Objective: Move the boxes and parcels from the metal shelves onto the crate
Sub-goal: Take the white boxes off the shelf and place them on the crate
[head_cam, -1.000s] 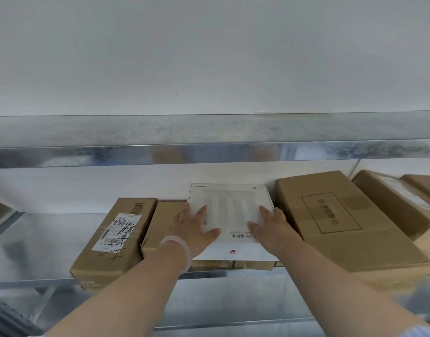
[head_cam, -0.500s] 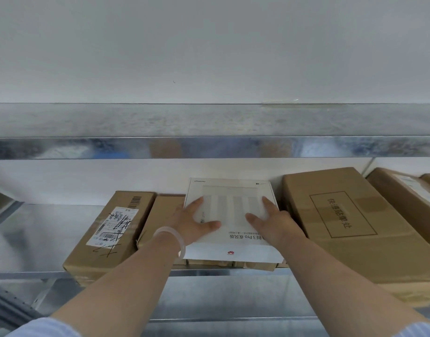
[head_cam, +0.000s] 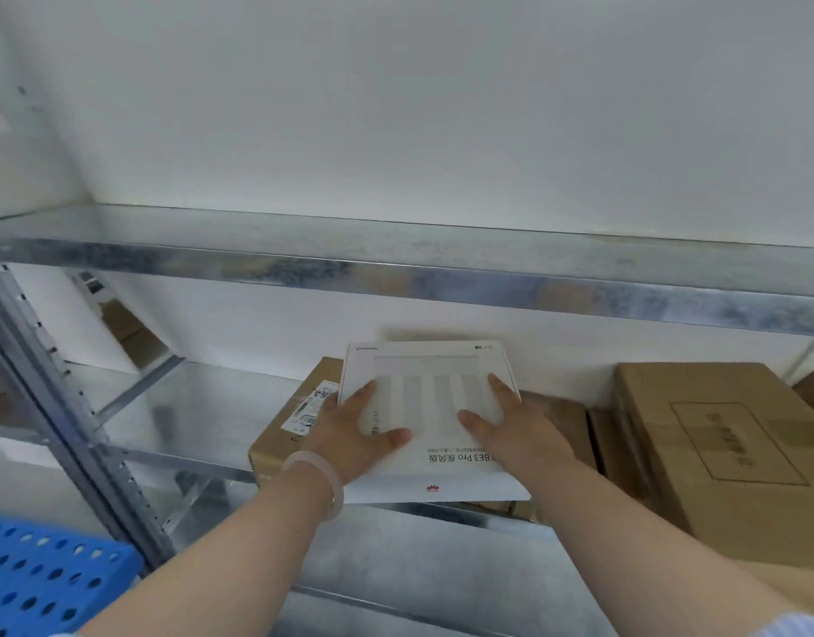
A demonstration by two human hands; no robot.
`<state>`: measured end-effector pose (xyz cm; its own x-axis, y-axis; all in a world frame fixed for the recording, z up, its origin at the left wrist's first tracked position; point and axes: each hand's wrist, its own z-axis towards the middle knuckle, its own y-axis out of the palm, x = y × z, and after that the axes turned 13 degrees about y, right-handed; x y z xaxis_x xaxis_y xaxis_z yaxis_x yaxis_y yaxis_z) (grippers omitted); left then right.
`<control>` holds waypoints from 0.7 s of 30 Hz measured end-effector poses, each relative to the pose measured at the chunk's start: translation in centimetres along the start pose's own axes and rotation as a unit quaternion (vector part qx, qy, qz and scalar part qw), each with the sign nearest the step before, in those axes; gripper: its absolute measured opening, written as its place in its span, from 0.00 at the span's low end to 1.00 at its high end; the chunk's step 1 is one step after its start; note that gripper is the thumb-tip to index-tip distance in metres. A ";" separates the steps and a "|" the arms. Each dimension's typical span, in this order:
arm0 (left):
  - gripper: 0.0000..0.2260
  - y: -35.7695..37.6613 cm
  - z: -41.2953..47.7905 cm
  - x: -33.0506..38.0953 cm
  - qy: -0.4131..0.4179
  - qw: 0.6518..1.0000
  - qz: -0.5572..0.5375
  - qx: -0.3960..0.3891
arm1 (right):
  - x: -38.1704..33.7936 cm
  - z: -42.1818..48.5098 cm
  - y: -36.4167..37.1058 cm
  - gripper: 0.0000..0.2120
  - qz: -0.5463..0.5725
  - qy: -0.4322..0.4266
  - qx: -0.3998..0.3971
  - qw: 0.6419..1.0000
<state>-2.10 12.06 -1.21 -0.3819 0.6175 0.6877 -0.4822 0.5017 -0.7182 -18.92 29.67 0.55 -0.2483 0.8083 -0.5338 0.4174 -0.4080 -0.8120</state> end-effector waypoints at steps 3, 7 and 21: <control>0.45 -3.6 -2.9 -2.6 -0.026 0.999 0.022 0.043 | -3.8 -1.7 2.5 0.42 -0.025 -0.052 -0.009 0.998; 0.44 -8.5 -7.9 -6.6 -0.068 0.990 0.007 0.121 | -9.3 -4.6 6.6 0.44 -0.037 -0.126 -0.050 0.990; 0.44 -18.7 -33.3 -19.2 -0.274 0.910 0.001 0.311 | -23.2 -21.7 25.1 0.46 -0.116 -0.324 -0.232 0.910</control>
<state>40.53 10.99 -4.54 -0.6372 0.1378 0.7583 -0.7688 -0.0447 -0.6379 16.34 9.89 -2.33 -0.7773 0.3686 -0.5099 0.5750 0.0872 -0.8135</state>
